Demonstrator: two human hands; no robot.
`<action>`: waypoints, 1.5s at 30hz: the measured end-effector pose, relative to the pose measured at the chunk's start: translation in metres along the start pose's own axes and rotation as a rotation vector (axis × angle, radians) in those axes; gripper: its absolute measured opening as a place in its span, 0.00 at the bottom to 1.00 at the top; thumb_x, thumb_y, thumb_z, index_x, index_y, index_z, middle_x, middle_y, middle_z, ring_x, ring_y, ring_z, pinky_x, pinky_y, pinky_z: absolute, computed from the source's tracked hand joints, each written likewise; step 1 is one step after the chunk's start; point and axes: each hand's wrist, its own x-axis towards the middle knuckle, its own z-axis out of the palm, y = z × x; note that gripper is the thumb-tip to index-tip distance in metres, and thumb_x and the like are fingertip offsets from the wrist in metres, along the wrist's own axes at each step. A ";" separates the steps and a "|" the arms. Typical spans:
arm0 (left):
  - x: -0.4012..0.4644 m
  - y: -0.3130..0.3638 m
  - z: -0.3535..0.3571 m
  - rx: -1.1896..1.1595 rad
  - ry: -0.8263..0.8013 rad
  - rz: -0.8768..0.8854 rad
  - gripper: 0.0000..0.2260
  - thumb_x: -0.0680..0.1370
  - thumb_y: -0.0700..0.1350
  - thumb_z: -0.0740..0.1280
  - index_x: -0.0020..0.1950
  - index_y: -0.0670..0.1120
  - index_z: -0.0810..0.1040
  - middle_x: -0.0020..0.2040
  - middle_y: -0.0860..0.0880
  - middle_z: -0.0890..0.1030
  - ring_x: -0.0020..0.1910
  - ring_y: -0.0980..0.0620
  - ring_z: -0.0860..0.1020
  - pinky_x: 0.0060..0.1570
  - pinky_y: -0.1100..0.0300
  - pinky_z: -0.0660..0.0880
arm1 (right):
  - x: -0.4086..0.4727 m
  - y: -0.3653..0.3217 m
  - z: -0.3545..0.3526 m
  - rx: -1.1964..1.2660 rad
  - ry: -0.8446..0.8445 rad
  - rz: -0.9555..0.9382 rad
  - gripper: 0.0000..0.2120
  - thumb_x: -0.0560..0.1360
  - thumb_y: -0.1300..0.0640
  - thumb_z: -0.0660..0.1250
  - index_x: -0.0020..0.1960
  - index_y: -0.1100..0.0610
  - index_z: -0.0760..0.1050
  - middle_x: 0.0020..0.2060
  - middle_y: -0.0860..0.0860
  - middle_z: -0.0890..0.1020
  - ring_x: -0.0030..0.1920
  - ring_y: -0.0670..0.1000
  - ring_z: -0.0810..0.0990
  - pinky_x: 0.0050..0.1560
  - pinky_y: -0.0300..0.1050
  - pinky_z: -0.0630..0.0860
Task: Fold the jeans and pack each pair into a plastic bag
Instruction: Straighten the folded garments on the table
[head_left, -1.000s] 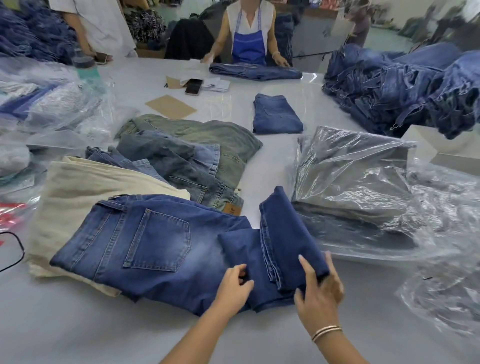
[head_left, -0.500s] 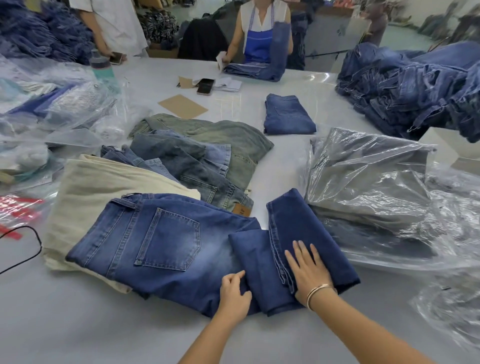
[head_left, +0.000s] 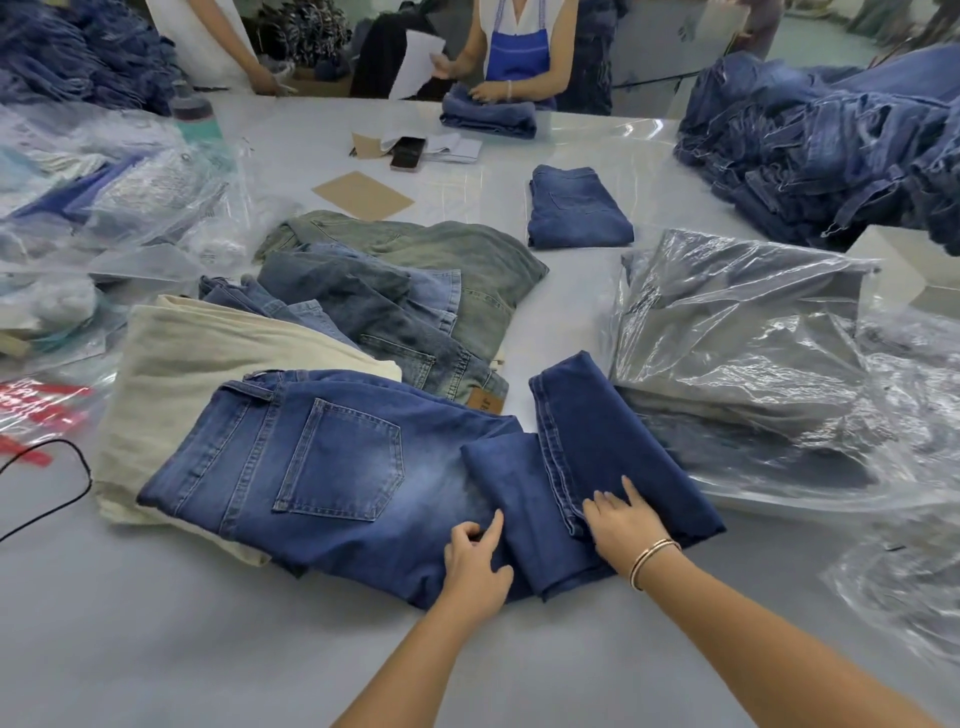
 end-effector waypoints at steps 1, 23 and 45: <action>0.000 -0.001 0.000 -0.001 -0.007 -0.003 0.31 0.78 0.44 0.62 0.78 0.55 0.53 0.67 0.49 0.57 0.66 0.48 0.59 0.69 0.60 0.59 | 0.001 0.001 -0.007 0.078 0.011 0.031 0.11 0.78 0.57 0.55 0.59 0.53 0.69 0.58 0.54 0.79 0.60 0.56 0.76 0.71 0.52 0.56; -0.004 -0.004 0.006 0.176 0.004 0.028 0.34 0.77 0.47 0.63 0.79 0.54 0.49 0.70 0.49 0.54 0.67 0.47 0.57 0.67 0.60 0.58 | 0.005 -0.022 -0.011 -0.061 0.012 0.080 0.30 0.78 0.52 0.60 0.76 0.59 0.53 0.69 0.57 0.68 0.69 0.60 0.66 0.69 0.70 0.35; 0.003 -0.011 0.002 0.088 -0.021 0.004 0.31 0.78 0.45 0.63 0.78 0.58 0.53 0.71 0.49 0.56 0.67 0.47 0.58 0.69 0.58 0.58 | 0.015 -0.011 -0.025 0.118 -0.130 0.095 0.23 0.73 0.43 0.57 0.62 0.56 0.71 0.59 0.56 0.76 0.58 0.56 0.74 0.61 0.55 0.63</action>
